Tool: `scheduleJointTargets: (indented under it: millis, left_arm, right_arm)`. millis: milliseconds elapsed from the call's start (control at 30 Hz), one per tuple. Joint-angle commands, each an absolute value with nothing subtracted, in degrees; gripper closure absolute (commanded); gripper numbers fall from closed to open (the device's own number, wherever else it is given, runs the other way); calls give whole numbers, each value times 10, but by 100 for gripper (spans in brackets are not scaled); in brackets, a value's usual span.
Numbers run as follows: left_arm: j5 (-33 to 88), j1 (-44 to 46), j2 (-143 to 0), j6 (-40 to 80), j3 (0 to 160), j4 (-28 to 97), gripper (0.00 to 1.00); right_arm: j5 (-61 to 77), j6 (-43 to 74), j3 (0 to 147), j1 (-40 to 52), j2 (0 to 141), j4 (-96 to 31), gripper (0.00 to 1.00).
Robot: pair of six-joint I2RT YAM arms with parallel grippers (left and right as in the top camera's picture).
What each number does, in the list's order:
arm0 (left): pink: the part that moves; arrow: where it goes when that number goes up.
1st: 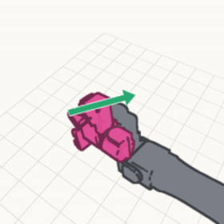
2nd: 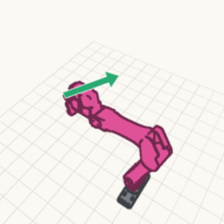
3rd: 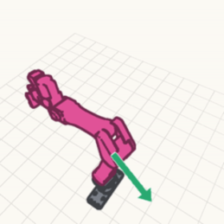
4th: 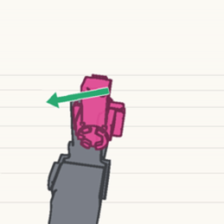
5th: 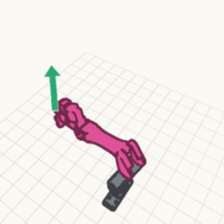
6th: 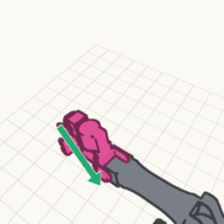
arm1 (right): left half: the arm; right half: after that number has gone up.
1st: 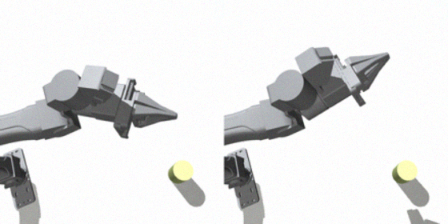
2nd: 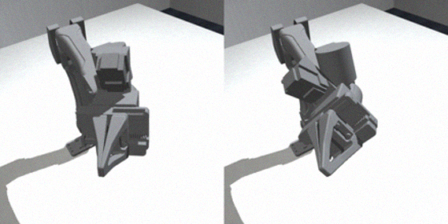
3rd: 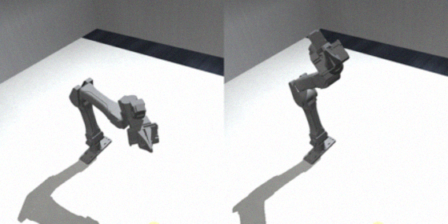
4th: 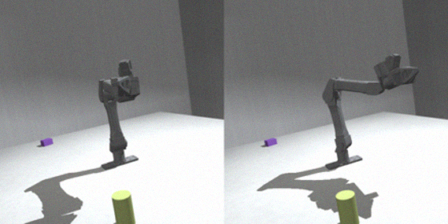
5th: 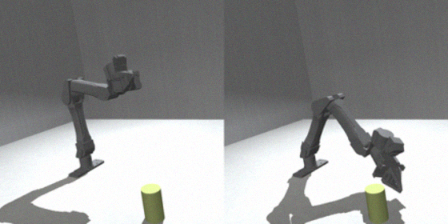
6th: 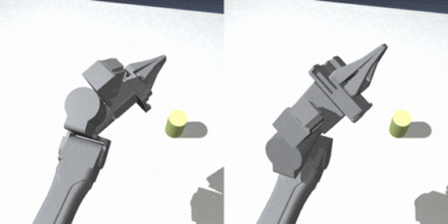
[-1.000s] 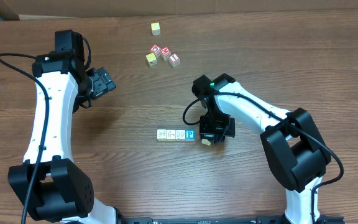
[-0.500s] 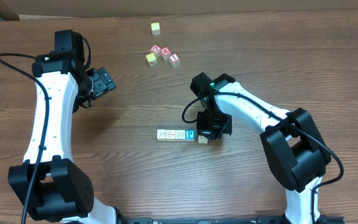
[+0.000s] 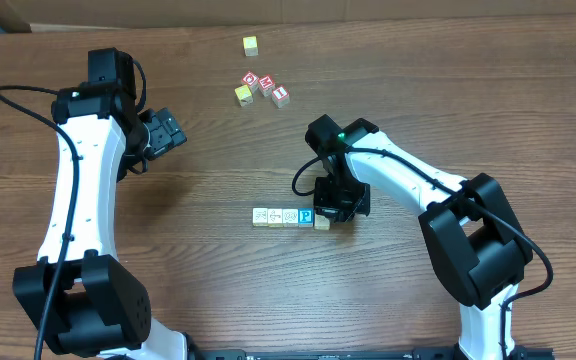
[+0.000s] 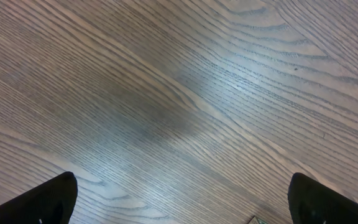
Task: Flip 5 blocks
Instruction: 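Lower the 6 block beside the blue P block and release it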
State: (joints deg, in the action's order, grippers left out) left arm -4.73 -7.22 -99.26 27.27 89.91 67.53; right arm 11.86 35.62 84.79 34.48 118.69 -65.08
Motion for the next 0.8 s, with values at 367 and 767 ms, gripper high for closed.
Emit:
scheduleJointTargets:
  millis: [367,767]
  left_arm:
    - [-45,-71,-984,279,908,674,0]
    - [-45,-71,-984,279,908,674,0]
  right_arm:
    - [128,376,846,348,1177,-697,92]
    - [131,381,846,404,1177,-727,96]
